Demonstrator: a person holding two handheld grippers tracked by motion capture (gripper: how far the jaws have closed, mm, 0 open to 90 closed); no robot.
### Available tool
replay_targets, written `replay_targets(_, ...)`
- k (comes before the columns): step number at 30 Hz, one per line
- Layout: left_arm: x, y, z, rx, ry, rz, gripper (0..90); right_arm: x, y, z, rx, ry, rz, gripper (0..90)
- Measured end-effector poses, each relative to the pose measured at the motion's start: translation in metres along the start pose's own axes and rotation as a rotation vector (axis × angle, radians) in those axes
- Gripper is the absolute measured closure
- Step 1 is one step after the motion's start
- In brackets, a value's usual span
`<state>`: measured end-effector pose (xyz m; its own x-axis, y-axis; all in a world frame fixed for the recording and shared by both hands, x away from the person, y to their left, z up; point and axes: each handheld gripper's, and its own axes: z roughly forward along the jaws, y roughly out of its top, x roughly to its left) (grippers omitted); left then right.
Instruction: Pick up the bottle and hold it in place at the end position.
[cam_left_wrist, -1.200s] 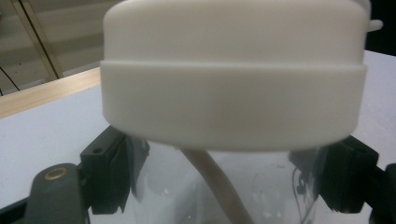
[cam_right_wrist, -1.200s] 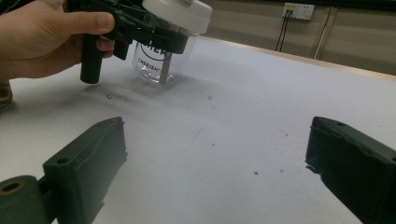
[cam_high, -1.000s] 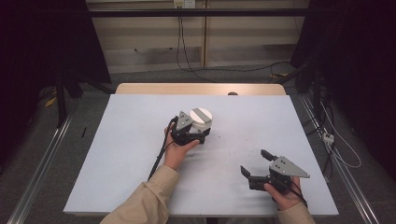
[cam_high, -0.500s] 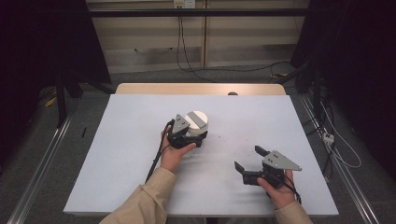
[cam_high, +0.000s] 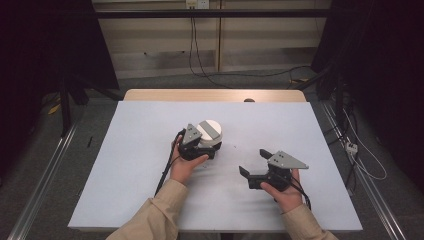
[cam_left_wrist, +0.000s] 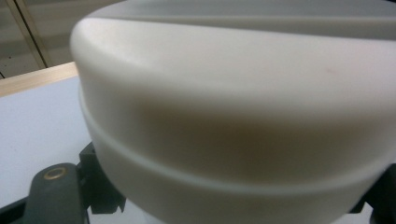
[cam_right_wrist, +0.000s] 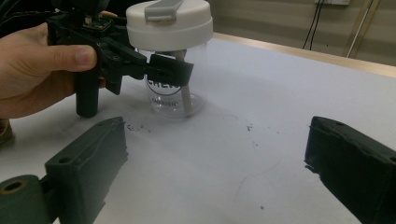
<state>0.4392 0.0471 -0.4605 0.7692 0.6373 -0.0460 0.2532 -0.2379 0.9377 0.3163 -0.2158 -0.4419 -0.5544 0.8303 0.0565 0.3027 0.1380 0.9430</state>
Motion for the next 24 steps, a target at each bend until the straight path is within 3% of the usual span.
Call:
replay_targets(8,0.000,0.000,0.000,0.004,-0.002,-0.010,18.1,0.002,0.009,0.019,0.020,-0.015,0.027,5.7)
replay_targets(24,-0.001,0.000,0.000,0.008,0.005,-0.016,18.1,0.005,0.028,0.040,0.047,-0.001,0.014,11.9)
